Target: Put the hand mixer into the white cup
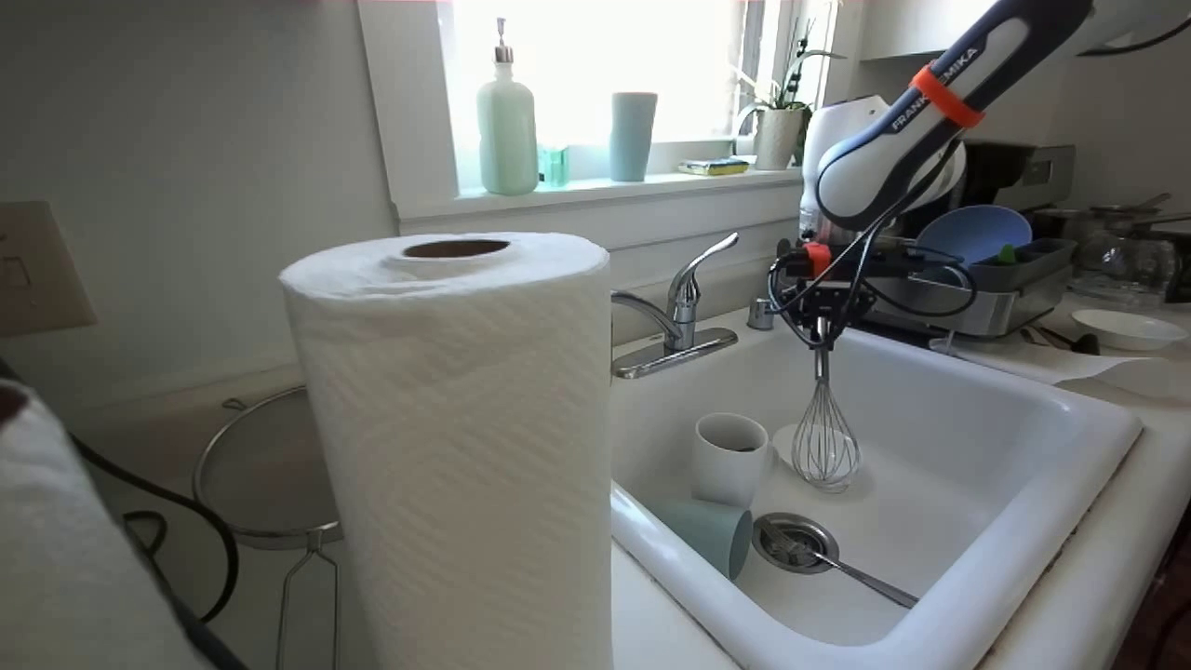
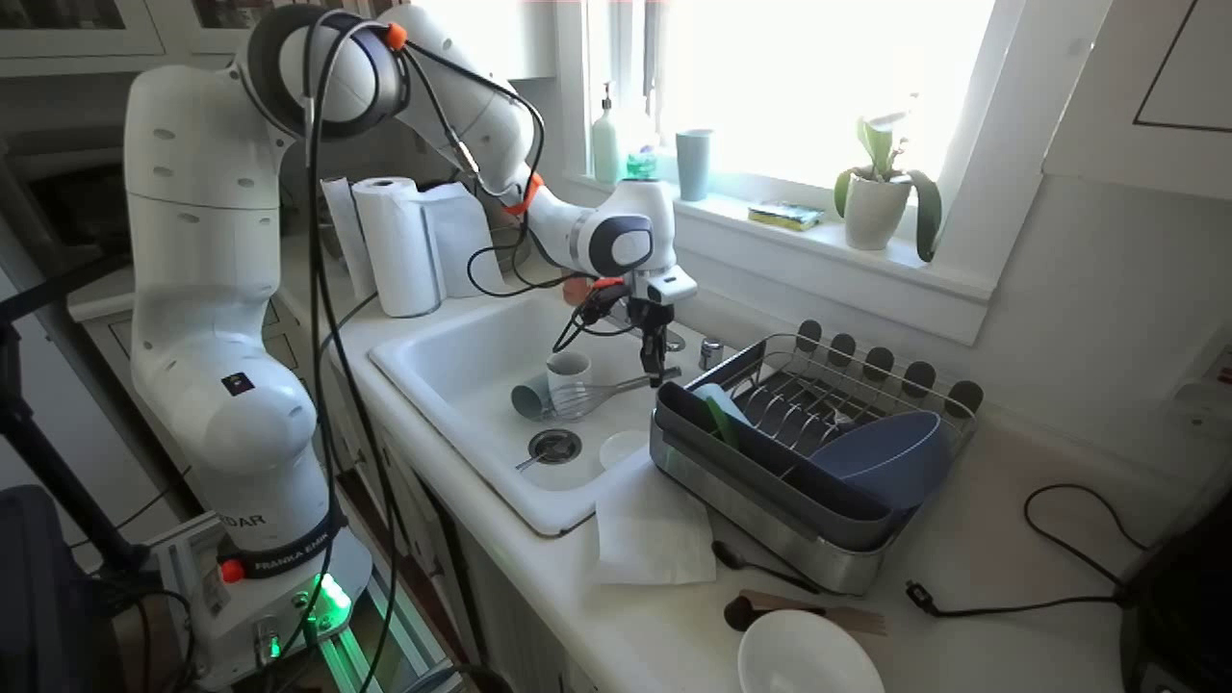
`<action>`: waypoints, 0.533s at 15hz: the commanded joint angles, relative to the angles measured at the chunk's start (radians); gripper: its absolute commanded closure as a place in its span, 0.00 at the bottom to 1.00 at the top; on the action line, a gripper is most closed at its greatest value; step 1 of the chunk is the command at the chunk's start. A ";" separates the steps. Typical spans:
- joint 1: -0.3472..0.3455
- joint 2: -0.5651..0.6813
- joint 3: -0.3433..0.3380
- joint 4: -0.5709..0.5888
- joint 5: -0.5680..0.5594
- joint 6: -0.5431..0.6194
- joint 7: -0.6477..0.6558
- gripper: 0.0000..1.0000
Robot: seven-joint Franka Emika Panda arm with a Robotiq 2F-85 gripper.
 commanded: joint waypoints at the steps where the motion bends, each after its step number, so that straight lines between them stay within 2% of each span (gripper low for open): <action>1: -0.013 -0.156 0.032 -0.057 -0.098 -0.076 0.095 0.94; 5: -0.035 -0.252 0.095 -0.056 -0.173 -0.079 0.202 0.94; 8: -0.043 -0.287 0.152 -0.051 -0.278 -0.032 0.330 0.94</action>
